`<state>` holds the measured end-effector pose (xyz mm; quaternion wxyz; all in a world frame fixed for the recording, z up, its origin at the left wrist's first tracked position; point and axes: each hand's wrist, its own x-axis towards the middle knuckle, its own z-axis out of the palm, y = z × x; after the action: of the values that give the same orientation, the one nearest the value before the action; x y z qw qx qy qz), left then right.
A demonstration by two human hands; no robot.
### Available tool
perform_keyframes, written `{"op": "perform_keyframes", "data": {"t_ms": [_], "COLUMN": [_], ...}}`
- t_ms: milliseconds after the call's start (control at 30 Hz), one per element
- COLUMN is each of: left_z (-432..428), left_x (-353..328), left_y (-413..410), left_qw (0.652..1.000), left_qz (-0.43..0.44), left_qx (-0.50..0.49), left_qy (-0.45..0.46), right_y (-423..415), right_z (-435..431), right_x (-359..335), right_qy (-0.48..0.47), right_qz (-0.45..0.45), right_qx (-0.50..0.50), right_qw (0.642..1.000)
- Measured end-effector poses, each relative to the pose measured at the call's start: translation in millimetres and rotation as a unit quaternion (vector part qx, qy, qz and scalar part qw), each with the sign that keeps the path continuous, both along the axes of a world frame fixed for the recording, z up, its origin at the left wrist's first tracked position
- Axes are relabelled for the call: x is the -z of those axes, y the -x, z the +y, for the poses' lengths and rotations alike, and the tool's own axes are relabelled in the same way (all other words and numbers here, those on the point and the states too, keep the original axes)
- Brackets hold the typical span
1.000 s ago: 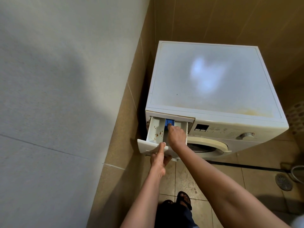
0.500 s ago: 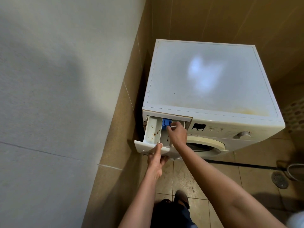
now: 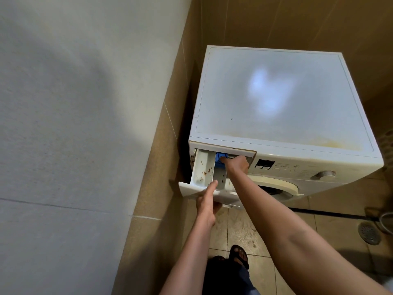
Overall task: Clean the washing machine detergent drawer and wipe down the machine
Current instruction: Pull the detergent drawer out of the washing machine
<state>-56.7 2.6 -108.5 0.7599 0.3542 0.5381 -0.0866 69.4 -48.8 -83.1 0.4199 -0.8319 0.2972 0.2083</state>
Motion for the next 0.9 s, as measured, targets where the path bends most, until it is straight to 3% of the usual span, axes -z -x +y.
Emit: {"op": "perform_keyframes", "data": {"t_ms": [900], "left_z": [-13], "left_x": [10], "left_y": [18], "left_qw": [1.000], "left_qz": [-0.001], "left_qx": [-0.011], "left_qy": [-0.017], "right_y": [7], "right_z": [-10], "right_x": [13], "right_qy": [-0.004], "right_qz": [-0.025], "right_qx": [-0.027], "right_qw": [0.999]}}
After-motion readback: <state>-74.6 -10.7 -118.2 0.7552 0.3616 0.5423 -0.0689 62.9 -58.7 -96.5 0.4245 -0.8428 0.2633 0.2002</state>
